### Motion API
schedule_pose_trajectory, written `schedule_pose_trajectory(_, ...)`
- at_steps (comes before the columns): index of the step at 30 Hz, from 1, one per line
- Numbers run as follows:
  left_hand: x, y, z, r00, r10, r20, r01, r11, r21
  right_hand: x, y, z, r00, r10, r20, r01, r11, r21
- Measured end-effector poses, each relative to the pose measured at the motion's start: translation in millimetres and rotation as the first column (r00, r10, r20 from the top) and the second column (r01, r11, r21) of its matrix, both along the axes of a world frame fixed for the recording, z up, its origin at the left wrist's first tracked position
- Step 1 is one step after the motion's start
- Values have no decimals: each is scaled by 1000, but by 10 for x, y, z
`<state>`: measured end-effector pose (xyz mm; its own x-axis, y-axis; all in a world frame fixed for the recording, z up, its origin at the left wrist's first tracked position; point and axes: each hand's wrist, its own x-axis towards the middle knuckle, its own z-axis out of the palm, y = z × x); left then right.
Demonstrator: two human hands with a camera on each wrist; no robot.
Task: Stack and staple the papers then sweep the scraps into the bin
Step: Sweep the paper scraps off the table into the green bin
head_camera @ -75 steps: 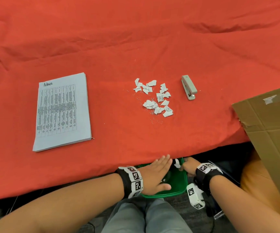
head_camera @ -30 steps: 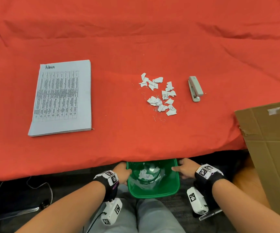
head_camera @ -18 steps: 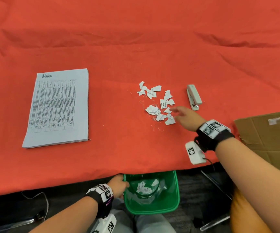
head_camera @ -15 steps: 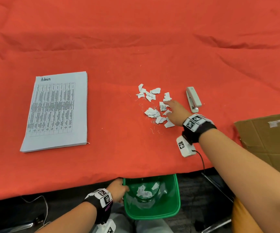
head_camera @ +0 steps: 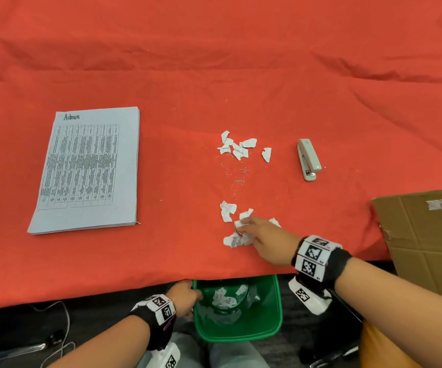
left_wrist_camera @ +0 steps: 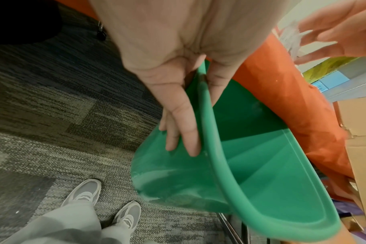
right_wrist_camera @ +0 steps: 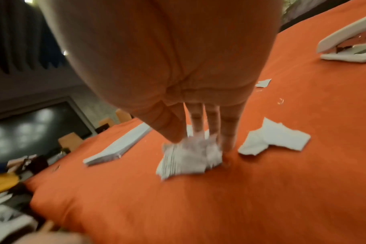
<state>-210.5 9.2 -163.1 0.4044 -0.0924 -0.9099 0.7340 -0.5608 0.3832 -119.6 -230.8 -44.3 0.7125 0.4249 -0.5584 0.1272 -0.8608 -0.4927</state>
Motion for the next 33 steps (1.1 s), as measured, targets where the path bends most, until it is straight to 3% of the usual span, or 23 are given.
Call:
schedule_pose_trajectory(4, 38, -41, 152, 1000, -9, 27, 8, 999, 34, 570, -239, 109, 966, -197, 165, 194, 980, 38)
schedule_pose_trajectory(6, 36, -47, 145, 1000, -4, 31, 3, 999, 32, 801, -421, 6, 945, -261, 198, 277, 960, -53)
schedule_pose_trajectory(8, 36, -53, 135, 1000, 0, 28, -1, 999, 32, 792, -502, -141, 956, -261, 135, 282, 944, -173)
schedule_pose_trajectory(13, 38, -46, 99, 1000, 7, 6, -8, 1000, 19, 58, -240, -253, 999, 9, 48, 3, 965, -261)
schedule_pose_trajectory(17, 36, -43, 103, 1000, 2, 0, -2, 1000, 23, -469, -36, -114, 969, 215, -126, -233, 959, -158)
schedule_pose_trajectory(20, 34, -47, 102, 1000, 2, 5, -3, 1000, 25, -599, -13, 21, 946, 257, -200, -272, 961, -55)
schedule_pose_trajectory(23, 33, -55, 107, 1000, 11, 14, -11, 1000, 26, -337, -90, 195, 972, 161, -172, -159, 987, 28)
schedule_pose_trajectory(26, 36, -69, 170, 1000, 18, 23, -18, 1000, 8, 320, -209, 321, 997, -69, 40, 67, 997, 43)
schedule_pose_trajectory(30, 26, -77, 240, 999, 24, 38, -24, 1000, -3, 1264, -377, 198, 938, -304, 164, 316, 948, -49)
schedule_pose_trajectory(33, 31, -84, 259, 998, 53, 33, -53, 999, -9, 1620, -357, -32, 932, -329, 150, 350, 926, -143)
